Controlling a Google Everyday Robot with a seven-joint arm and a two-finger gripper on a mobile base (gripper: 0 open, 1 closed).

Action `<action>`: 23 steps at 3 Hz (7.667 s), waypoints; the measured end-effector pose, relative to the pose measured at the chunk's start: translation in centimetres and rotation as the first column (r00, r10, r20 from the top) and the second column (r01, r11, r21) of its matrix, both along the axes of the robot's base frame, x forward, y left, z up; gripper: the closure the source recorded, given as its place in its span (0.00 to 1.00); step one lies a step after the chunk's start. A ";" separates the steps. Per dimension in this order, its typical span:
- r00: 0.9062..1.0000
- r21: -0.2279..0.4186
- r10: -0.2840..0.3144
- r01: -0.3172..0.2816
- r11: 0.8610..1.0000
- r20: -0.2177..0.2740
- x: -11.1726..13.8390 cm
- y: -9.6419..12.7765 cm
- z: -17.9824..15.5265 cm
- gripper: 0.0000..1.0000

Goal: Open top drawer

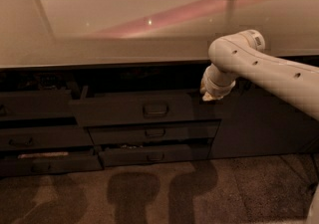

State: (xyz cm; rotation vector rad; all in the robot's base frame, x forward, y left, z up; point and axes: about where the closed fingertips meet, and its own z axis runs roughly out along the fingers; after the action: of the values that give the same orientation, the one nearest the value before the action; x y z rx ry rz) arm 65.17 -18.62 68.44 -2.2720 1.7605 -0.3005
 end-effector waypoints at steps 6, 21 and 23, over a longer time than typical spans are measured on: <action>0.983 0.078 0.173 -0.168 0.983 -0.062 -14.8 2.8 -7.7 1.00; 0.999 -0.123 0.048 -0.049 0.991 -0.014 -2.9 3.3 7.6 1.00; 0.977 -0.238 0.082 -0.034 0.971 0.195 -4.2 6.2 7.5 1.00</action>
Offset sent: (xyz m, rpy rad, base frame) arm -0.0155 0.0059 -0.0114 0.0131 0.0044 0.0388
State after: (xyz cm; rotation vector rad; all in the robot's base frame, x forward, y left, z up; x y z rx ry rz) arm 60.98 -12.47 75.98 -2.3451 1.6259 -0.7370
